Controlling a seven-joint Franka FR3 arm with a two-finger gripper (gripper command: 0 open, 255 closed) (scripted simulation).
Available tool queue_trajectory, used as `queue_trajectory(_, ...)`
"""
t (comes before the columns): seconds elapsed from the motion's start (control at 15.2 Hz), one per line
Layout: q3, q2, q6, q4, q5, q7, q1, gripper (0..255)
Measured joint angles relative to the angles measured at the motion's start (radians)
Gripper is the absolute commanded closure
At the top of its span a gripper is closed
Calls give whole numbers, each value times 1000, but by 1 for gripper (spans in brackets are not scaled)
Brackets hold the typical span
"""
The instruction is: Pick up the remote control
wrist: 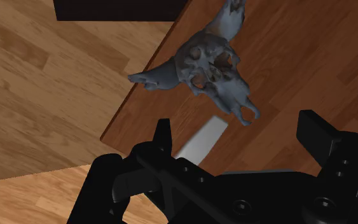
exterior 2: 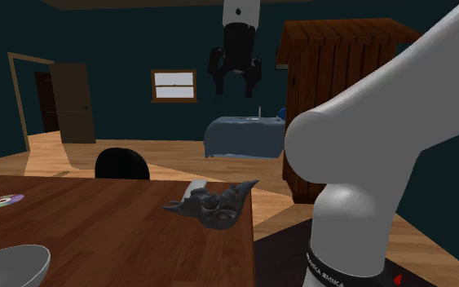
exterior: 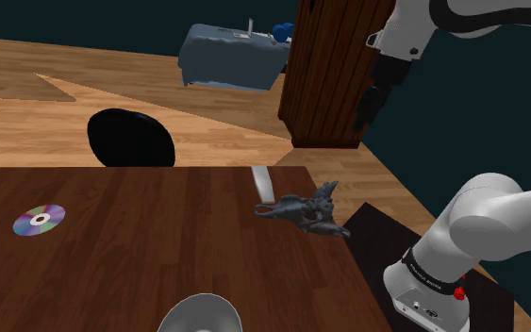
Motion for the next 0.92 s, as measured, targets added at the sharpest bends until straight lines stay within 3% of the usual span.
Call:
queue_trajectory(0.26,28,48,70,-21,13,47,-10,0)
queue_trajectory(0.92,164,345,418,-60,49,290,-65,0)
